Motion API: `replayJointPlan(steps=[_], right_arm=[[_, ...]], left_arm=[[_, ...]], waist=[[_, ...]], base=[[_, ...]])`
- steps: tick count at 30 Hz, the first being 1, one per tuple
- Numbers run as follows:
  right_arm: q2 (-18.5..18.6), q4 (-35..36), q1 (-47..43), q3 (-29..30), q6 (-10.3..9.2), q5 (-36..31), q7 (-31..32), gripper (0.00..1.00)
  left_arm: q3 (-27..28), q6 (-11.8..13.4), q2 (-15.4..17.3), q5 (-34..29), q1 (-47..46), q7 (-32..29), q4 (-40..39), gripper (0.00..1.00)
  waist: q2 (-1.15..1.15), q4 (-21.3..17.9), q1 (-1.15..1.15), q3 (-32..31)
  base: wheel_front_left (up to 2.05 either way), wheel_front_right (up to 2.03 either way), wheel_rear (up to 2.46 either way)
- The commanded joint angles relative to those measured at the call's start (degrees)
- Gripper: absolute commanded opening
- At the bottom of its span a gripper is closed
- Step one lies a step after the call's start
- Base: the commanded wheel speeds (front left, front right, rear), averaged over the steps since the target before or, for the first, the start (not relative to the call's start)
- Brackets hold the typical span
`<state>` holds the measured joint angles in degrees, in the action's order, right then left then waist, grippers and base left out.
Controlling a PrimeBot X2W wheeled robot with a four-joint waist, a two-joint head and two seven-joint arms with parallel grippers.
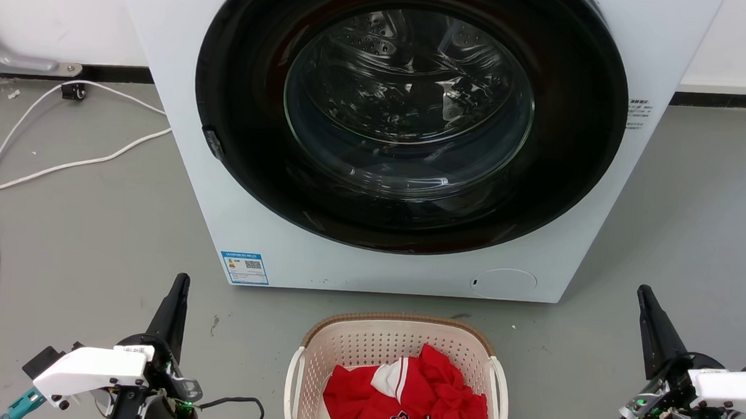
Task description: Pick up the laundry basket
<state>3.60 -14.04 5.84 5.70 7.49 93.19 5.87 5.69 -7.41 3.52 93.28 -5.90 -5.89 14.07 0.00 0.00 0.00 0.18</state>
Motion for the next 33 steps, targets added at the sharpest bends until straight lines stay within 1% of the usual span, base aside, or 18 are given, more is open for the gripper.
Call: replayJointPlan(steps=[1,33], right_arm=[[-0.2,-0.1,0.7,0.1,0.00,-0.2,0.2,0.00],[-0.4,-0.1,0.7,0.4,0.00,-0.5,0.5,0.00]], left_arm=[[0.1,-0.2,0.0,-0.3,-0.6,-0.1,0.1,0.00],[0.5,-0.2,-0.3,-0.6,-0.6,-0.4,0.1,0.00]], waist=[[0.00,0.0,0.00,0.0],[0.00,0.0,0.00,0.0]], base=[[0.00,0.00,0.00],[0.00,0.00,0.00]])
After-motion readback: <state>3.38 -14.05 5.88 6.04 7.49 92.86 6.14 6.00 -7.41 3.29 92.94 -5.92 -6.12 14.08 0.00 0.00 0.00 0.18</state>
